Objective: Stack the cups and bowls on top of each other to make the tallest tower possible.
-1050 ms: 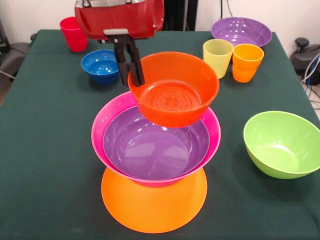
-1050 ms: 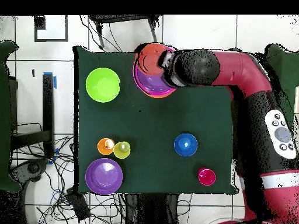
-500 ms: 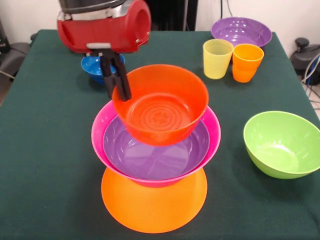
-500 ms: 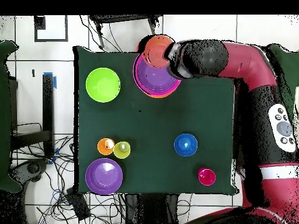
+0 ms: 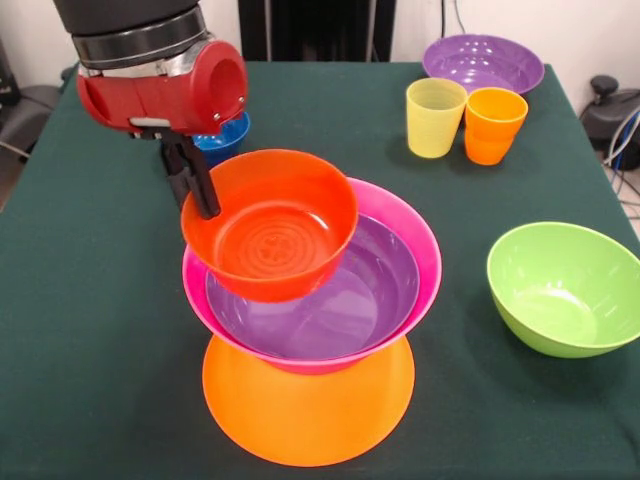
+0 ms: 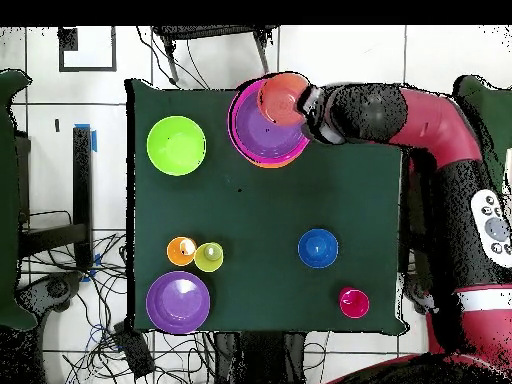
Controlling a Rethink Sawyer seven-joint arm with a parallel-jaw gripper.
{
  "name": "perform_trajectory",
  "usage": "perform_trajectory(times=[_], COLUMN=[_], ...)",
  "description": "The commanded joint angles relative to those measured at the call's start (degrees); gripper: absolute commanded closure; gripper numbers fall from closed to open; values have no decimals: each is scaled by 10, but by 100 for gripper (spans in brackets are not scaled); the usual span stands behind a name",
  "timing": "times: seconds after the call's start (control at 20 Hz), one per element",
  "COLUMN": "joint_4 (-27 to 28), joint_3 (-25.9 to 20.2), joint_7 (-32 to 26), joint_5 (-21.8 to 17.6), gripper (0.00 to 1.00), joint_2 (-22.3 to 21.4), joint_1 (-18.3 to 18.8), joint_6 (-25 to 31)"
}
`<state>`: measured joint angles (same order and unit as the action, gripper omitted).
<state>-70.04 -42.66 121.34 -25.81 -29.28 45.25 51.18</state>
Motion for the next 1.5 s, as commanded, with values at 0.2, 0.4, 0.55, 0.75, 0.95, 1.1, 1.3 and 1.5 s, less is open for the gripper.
perform_trajectory(times=[0.2,0.4,0.55,0.75,0.95,1.1,1.3,1.5], joint_4=[-85,-88,-91,-97,-97,-102,-103,-113], joint_3=[45,50,52,55,59,60,66,69], joint_7=[-21,-26,-25,-22,-20,-19,-14,-4], joint_5=[-26,-26,-28,-30,-31,-28,-30,-26], gripper=[100,100,100,100,100,100,100,100], joint_2=[-5,-1,7,24,40,38,50,45], joint_1=[-7,-9,-10,-10,-13,-13,-18,-20], joint_6=[-58,-68,-84,-103,-120,-126,-141,-149])
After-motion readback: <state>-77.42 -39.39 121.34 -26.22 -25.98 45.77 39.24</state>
